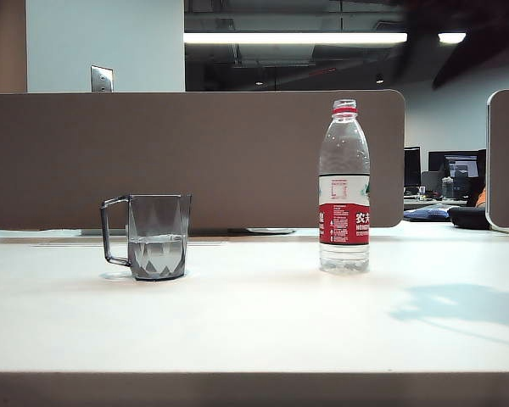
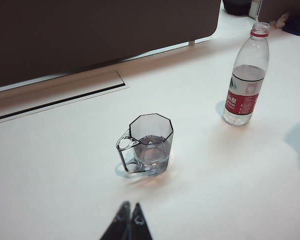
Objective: Pick up the mineral water bottle on the table and pour water into the mug until it's half full.
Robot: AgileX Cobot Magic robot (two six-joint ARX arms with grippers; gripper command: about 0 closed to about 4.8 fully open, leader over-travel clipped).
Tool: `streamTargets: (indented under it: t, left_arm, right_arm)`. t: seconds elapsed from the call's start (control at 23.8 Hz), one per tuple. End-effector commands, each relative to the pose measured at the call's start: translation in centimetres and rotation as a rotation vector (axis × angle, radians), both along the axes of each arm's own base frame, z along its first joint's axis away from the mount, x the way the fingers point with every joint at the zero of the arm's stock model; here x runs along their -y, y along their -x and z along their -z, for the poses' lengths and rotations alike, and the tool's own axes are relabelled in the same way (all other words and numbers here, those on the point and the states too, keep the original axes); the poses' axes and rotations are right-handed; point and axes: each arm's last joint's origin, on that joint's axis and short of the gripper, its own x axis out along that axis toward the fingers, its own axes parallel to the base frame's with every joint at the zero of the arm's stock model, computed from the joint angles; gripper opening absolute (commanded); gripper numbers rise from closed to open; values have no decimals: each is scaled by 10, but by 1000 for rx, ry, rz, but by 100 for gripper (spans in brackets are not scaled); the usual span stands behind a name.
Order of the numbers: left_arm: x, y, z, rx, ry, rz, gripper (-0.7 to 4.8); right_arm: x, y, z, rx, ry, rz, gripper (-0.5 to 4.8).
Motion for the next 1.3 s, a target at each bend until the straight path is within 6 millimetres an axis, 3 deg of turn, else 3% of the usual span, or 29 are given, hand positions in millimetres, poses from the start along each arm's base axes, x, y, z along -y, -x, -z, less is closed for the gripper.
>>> streamTargets:
  t: [0.04,0.13,0.21,0.34,0.5,0.75,0.8,0.88,1.05,1.13,1.3]
  left_arm:
    - [0,1,-3,7,31,9,-4]
    - [1,1,-3,7,35,24,-5]
    - [2,3,-3,11,36,35,-5]
    - [3,5,-4,25,29,63,-5]
    - [3,6,-4,21,40,62,-5]
    - [3,5,10,19,34,44,-5]
    - [2,8,19,69,37,46,-5]
    - [1,12,31,167,58,46,-5]
    - [0,13,52,232,68,19,-5]
    - [0,8,72,251,72,-15,-5]
    - [2,-1,94,240,100,-26,-5]
  right_arm:
    - [13,32,-14,42,-33,-3,196]
    - [29,70,-32,117,-63,-4,175]
    - [38,90,-39,165,-72,-9,170]
    - [49,115,-43,205,-89,-9,106]
    - [68,162,-45,290,-166,0,98]
    - [87,195,-42,450,-158,110,88]
    - [89,201,-34,476,-169,109,61]
    - [90,203,-17,483,-172,109,-7]
    - [85,190,13,474,-174,110,-6]
    - [78,171,38,447,-145,169,-6]
    - [71,153,68,371,-96,194,-6]
